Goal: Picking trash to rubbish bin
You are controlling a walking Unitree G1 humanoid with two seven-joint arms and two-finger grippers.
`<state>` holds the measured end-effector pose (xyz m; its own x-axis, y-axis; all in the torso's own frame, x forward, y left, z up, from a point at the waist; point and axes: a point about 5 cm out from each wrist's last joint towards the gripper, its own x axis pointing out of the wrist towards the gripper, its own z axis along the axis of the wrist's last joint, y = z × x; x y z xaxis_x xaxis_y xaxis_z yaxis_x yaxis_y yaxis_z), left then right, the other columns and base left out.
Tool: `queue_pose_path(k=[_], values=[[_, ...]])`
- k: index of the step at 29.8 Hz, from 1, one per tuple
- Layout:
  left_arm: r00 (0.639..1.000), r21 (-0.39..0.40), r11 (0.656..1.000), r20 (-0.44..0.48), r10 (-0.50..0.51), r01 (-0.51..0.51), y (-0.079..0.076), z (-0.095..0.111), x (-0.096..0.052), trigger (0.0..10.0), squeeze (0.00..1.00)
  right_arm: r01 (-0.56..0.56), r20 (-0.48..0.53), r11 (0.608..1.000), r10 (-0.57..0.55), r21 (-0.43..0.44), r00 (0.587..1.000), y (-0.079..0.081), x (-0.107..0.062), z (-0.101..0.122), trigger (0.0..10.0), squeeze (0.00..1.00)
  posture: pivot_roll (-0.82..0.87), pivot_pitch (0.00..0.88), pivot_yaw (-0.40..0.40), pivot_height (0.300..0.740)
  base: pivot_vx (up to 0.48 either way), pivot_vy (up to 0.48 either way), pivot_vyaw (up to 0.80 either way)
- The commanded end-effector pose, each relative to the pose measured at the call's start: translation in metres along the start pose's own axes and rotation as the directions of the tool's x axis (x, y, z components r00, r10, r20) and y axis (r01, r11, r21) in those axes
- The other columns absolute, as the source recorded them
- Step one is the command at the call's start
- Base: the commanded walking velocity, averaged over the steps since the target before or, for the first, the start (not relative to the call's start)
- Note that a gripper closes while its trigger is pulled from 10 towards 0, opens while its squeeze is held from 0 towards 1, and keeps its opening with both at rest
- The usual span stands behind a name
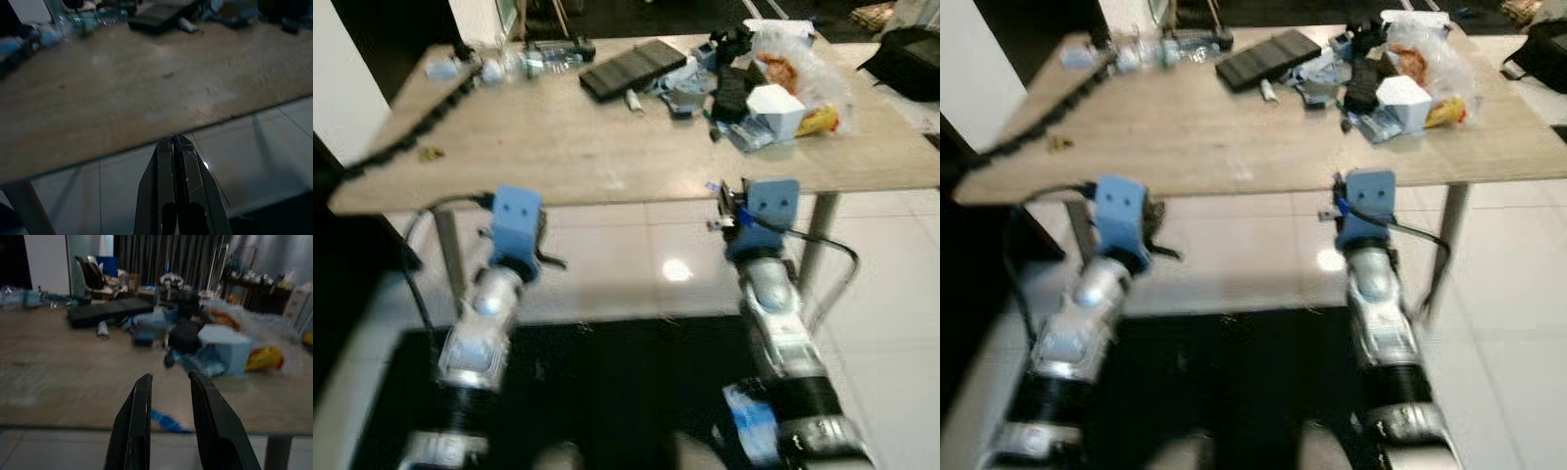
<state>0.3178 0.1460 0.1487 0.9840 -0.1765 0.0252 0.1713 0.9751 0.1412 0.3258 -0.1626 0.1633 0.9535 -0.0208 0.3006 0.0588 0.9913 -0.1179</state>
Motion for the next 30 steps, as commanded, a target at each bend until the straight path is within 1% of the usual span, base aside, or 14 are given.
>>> queue_pose_path(k=[1, 7, 12, 30], values=[[1.0, 0.003, 1.0, -0.012, 0.008, -0.008, 0.0041, -0.0014, -0.0016, 10.0, 0.0, -0.009, -0.001, 1.0, 0.009, 0.015, 1.0, 0.0055, -0.0002, 0.0013, 10.0, 0.0, 0.01, 0.073, 0.026, 0.74, 0.262, 0.0, 0.0], [1.0, 0.006, 1.0, -0.007, 0.005, -0.005, 0.004, 0.0007, -0.0009, 10.0, 0.0, -0.004, -0.015, 1.0, 0.004, 0.016, 1.0, 0.0049, -0.0002, -0.0004, 10.0, 0.0, 0.01, 0.073, 0.026, 0.74, 0.262, 0.0, 0.0], [1.0, 0.007, 1.0, -0.004, 0.004, -0.004, 0.0039, 0.0017, -0.0004, 10.0, 0.0, 0.002, -0.017, 1.0, -0.001, 0.016, 1.0, 0.0037, 0.0, -0.0006, 10.0, 0.0, 0.01, 0.074, 0.028, 0.74, 0.259, 0.0, -0.71], [1.0, 0.01, 1.0, -0.006, -0.006, 0.006, 0.0024, 0.0024, 0.0002, 10.0, 0.0, 0.011, -0.005, 1.0, -0.011, 0.013, 1.0, 0.0012, 0.0019, 0.0029, 10.0, 0.0, 0.01, 0.079, 0.031, 0.74, 0.261, 0.0, 0.0]])
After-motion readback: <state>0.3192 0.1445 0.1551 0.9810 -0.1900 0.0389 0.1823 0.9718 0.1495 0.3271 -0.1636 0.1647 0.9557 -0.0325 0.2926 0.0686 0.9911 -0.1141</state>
